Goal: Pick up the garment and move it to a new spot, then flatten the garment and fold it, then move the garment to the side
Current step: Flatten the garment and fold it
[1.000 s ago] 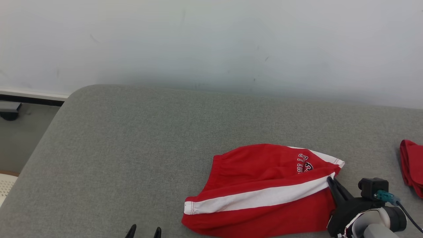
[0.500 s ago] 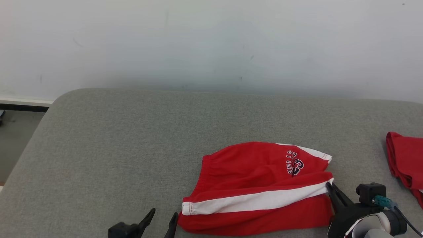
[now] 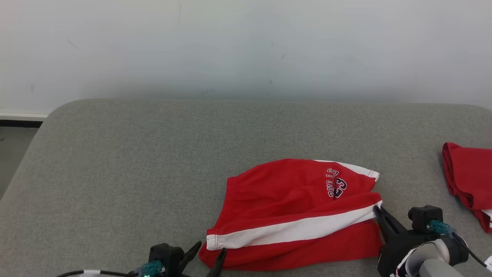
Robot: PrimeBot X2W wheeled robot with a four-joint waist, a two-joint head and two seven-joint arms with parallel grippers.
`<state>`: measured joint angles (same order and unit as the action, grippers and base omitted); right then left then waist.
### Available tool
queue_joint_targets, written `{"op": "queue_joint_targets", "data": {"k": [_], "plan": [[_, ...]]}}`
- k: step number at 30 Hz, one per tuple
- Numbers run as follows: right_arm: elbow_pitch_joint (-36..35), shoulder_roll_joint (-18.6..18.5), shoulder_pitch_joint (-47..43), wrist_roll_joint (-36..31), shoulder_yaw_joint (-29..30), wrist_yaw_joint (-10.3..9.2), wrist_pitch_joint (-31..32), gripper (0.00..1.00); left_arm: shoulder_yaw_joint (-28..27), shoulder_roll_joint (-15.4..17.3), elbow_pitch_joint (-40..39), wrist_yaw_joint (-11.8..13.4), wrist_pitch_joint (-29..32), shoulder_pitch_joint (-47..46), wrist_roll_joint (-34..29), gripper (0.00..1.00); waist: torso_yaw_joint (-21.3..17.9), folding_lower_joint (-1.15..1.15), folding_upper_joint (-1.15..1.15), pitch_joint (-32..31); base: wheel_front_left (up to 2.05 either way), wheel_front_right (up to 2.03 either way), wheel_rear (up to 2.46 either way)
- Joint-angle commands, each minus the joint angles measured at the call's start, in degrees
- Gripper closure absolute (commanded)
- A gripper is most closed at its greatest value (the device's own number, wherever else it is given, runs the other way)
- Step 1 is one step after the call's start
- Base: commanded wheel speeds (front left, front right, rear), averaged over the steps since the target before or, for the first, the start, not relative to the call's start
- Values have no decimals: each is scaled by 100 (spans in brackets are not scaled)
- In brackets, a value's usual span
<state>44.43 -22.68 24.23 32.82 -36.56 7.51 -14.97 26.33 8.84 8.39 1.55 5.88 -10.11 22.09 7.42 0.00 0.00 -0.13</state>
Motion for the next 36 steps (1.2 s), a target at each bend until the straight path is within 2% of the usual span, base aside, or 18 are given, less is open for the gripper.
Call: {"op": "queue_joint_targets", "data": {"k": [1, 3, 5, 6, 7, 12, 17, 21, 28, 29, 36], "plan": [[6, -42, 77, 54, -52, -4, -26, 100, 20, -23, 55, -43, 48, -105, 58, 1, -14, 0, 0, 28, 0, 0, 0], [-1, -49, 99, 64, -104, -5, -26, 100, 27, -73, 101, -79, 62, -158, 137, 18, -28, 0, 0, 42, 0, 0, 0], [-5, -59, 113, 65, -149, -5, -26, 100, 24, -102, 136, -118, 63, -205, 218, 58, -48, 0, 0, 56, 0, 0, 0], [-1, -65, 121, 70, -178, -5, -26, 100, 27, -116, 152, -149, 73, -211, 255, 73, -58, 0, 0, 60, 0, 0, 0], [5, -74, 141, 77, -203, -5, -26, 100, 31, -134, 167, -163, 89, -218, 278, 100, -68, 0, 0, 61, 0, 0, 0], [-1, -132, 234, 85, -256, -5, -26, 100, -7, -169, 124, -268, 101, -258, 479, 100, -130, 0, 0, 4, 0, 0, 0], [-169, -280, 381, -9, -151, -5, -27, 100, -252, -210, -133, -403, 120, -332, 938, 100, -242, 0, 0, -115, 0, 0, 0], [-451, -384, 492, 427, -41, -5, 86, 100, -540, -134, -376, -506, 255, -519, 1353, 100, -379, 0, 0, -225, 0, 0, 0], [-1470, -889, 947, 1264, -86, -5, 640, 100, -997, -99, -553, -709, 395, -1129, 2084, 100, -669, 0, 0, -386, 0, 0, 0], [-1722, -1052, 1120, 1436, -64, -5, 783, 100, -1068, -64, -553, -738, 454, -1378, 2204, 100, -746, 0, 0, -433, 0, 0, 0], [-2373, -1544, 1687, 1728, 92, -5, 1080, 100, -1207, 42, -571, -845, 609, -2334, 2573, 100, -944, 0, 0, -598, 0, 0, 0]]}}
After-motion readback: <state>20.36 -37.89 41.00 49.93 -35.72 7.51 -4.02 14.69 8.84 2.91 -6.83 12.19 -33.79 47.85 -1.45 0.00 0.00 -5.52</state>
